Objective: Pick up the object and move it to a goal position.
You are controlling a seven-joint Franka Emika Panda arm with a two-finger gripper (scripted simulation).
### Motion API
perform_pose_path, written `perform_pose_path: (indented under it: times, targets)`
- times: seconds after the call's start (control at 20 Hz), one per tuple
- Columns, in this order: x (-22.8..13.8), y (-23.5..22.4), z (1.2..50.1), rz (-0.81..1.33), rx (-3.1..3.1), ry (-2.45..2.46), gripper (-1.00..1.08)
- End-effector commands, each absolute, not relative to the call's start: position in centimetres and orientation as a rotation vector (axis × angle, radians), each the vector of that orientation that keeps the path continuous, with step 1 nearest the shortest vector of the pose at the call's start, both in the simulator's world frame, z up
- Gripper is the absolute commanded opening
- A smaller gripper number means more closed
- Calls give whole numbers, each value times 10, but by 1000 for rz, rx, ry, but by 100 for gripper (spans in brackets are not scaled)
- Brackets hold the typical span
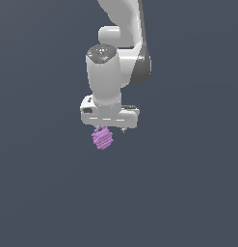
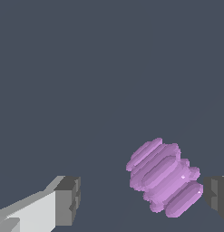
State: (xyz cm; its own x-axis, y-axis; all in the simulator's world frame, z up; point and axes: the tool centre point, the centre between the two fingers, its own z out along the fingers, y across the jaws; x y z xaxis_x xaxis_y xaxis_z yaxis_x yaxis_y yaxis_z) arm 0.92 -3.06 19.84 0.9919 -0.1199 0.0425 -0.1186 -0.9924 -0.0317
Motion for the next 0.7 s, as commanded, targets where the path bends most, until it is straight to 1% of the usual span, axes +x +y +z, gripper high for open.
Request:
perform_pose_path:
  times: [0.0,0.65]
  targets:
    - [8,-32,197,-66,-3104,228,100]
    - [-7,-50,177,-36,-3042,687,100]
